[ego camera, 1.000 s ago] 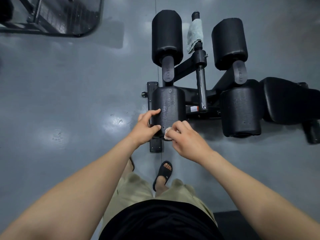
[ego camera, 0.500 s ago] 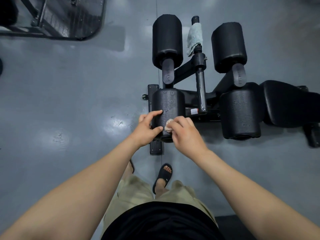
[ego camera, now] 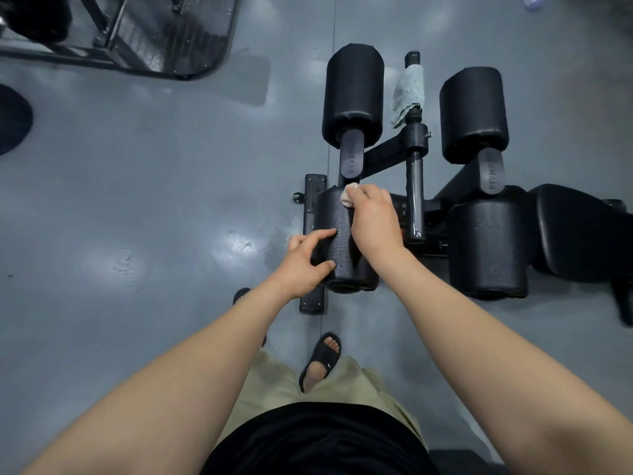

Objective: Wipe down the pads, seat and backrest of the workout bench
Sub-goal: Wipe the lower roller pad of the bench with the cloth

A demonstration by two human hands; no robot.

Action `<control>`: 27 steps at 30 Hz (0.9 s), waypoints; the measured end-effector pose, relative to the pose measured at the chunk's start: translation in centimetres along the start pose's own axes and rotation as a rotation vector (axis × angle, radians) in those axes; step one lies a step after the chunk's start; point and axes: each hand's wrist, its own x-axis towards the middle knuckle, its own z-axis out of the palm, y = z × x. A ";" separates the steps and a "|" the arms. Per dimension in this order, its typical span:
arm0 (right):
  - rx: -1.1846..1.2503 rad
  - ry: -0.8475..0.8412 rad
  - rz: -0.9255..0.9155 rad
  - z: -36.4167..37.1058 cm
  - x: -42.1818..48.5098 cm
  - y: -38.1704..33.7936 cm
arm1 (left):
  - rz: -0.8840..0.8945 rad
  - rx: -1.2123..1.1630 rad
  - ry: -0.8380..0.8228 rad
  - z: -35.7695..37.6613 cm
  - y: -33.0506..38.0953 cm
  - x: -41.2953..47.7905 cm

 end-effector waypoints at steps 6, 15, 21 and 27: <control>-0.050 -0.047 0.079 0.2 0.6 -1.0 | -0.009 0.019 -0.010 -0.2 0.2 0.0; -0.109 -0.065 0.084 0.0 -0.2 -0.7 | -0.002 0.039 -0.030 -0.4 0.0 0.5; -0.052 -0.071 0.065 -0.3 1.9 -0.6 | 0.016 0.078 0.025 0.5 -0.3 0.2; -0.061 -0.065 -0.011 -0.4 -3.5 -0.6 | 0.035 0.128 0.083 1.2 0.2 0.0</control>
